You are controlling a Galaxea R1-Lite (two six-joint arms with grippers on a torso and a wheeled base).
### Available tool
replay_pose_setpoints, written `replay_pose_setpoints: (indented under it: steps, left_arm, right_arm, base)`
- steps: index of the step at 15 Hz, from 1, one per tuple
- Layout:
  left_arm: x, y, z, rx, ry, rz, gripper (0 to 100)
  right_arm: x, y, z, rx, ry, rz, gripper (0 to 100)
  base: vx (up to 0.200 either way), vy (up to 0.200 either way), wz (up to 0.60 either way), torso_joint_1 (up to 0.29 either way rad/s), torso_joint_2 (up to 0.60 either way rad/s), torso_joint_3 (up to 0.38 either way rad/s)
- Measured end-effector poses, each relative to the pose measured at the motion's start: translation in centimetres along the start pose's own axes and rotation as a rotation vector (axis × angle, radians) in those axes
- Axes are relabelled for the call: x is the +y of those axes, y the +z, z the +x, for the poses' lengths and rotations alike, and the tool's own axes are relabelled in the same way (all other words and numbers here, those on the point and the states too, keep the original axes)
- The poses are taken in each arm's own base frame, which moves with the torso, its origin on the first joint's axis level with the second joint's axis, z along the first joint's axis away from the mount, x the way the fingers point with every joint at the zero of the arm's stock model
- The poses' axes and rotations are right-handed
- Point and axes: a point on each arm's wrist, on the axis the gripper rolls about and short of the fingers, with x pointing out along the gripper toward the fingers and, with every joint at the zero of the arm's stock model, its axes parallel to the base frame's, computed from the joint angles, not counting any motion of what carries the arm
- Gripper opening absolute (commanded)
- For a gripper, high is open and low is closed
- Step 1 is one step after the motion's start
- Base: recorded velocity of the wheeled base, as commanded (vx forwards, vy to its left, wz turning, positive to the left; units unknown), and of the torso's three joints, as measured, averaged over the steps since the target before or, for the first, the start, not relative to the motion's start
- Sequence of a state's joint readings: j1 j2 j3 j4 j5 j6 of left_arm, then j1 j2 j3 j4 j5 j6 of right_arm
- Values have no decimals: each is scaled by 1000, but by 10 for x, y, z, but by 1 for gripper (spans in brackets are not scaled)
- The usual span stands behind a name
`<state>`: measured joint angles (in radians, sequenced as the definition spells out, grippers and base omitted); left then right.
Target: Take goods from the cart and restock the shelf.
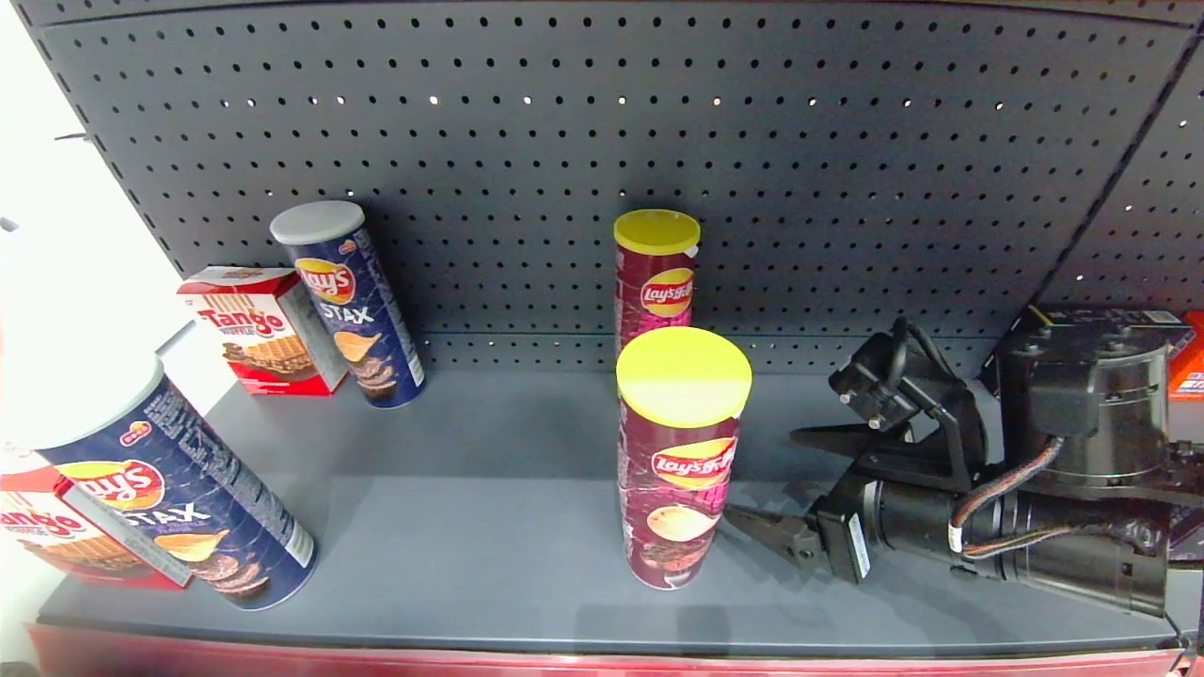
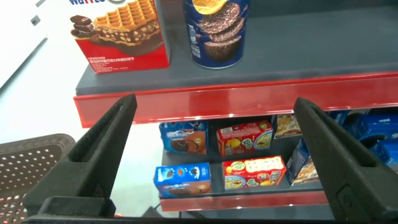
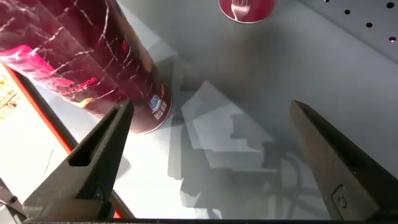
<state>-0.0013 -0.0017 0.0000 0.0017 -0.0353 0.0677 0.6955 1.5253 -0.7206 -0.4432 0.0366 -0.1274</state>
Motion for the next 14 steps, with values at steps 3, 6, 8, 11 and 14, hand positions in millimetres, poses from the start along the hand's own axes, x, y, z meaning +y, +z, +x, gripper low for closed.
replay_pose_setpoints:
  steps: [3, 6, 8, 11, 14]
  left_arm:
    - [0, 0, 0, 0, 0, 0, 100]
    - [0, 0, 0, 0, 0, -1, 100]
    - [0, 0, 0, 0, 0, -2, 100]
    - [0, 0, 0, 1, 3, -3, 100]
    - [0, 0, 0, 1, 4, -3, 100]
  right_arm:
    - [-3, 1, 0, -4, -10, 3, 100]
    - [-1, 1, 0, -4, -4, 0, 100]
    - [1, 1, 1, -2, 3, -2, 100]
    - [2, 1, 1, -1, 9, -5, 100]
    - [2, 0, 0, 1, 7, -2, 100]
  base:
    - [0, 0, 0, 0, 0, 0]
    - [0, 0, 0, 0, 0, 0]
    - [0, 0, 0, 0, 0, 0]
    - [0, 0, 0, 0, 0, 0]
    - [0, 0, 0, 0, 0, 0]
